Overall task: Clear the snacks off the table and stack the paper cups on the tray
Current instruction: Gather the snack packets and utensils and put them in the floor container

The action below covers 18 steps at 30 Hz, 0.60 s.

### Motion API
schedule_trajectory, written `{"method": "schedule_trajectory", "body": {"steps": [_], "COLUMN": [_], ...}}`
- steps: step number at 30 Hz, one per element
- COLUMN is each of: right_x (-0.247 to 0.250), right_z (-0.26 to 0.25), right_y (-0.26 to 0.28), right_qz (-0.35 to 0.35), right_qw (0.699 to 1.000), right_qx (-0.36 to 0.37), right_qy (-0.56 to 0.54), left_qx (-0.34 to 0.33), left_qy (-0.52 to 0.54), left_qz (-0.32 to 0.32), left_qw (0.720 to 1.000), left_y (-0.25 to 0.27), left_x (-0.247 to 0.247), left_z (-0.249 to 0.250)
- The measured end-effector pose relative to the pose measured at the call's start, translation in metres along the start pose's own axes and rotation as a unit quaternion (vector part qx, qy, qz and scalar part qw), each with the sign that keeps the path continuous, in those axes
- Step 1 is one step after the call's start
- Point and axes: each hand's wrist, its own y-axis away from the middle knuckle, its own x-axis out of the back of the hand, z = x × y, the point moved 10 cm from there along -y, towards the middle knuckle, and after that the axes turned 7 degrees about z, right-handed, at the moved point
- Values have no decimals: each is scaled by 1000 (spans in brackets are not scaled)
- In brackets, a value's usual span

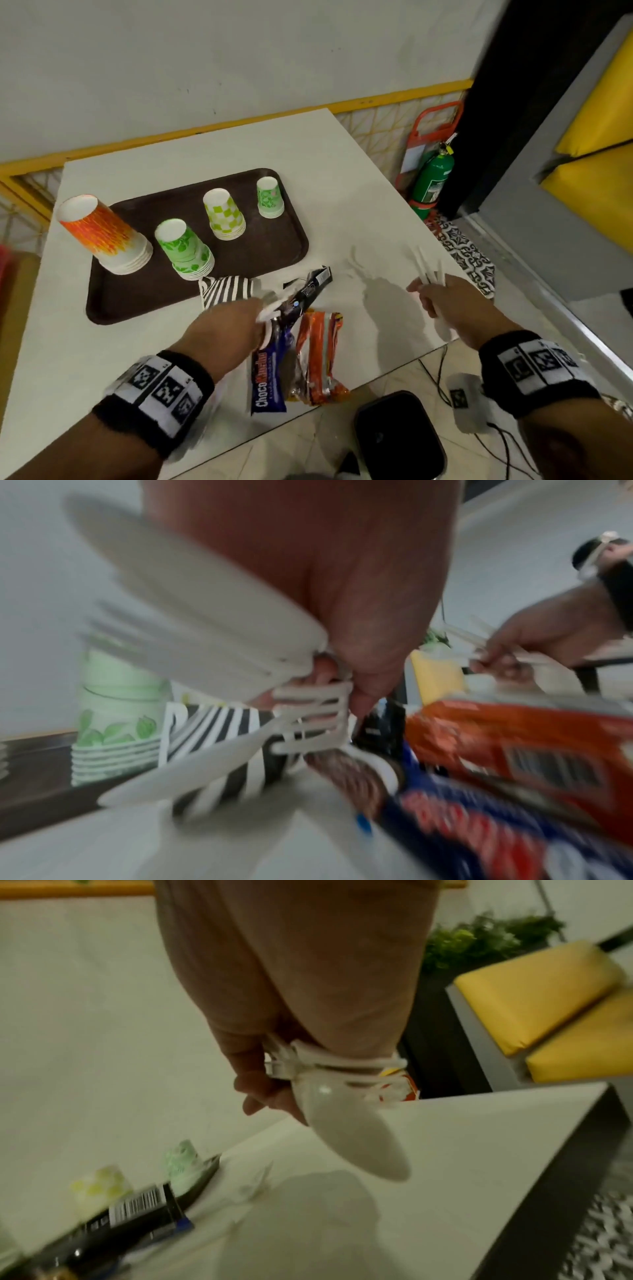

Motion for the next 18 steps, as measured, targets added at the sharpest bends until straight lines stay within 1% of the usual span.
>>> {"method": "schedule_trajectory", "body": {"steps": [1,2,4,6,7,8,9,10,11,12,13,15,16,18], "right_x": [3,6,13,25,32,39,45,51,56,58,60,59,59,58], "right_z": [5,10,18,24,29,36,47,61,80,97,116,158,176,213], "right_y": [2,4,13,24,31,37,44,50,55,61,67,75,77,78], "right_qz": [3,1,-9,-23,-25,-25,-23,-21,-14,-10,-6,3,12,34], "right_qw": [996,985,960,941,935,930,928,925,921,918,917,909,905,893], "right_qx": [-28,-54,-90,-98,-98,-98,-103,-114,-131,-151,-173,-218,-233,-270], "right_qy": [-87,-163,-264,-323,-339,-352,-358,-363,-368,-366,-360,-354,-356,-360], "left_qx": [12,24,68,89,74,52,33,25,24,17,9,15,16,16], "left_qy": [-5,-5,45,161,220,287,373,464,523,538,520,481,459,393], "left_qz": [17,33,58,67,54,33,5,-38,-89,-144,-201,-303,-339,-383], "left_qw": [1000,999,995,981,971,956,927,884,848,830,830,822,821,836], "left_y": [1,2,6,8,8,8,6,4,0,-2,-3,-2,-3,-4], "left_x": [14,30,68,102,115,122,124,116,99,78,52,-15,-49,-118], "left_z": [-3,-4,1,22,42,69,100,133,164,199,234,290,314,346]}}
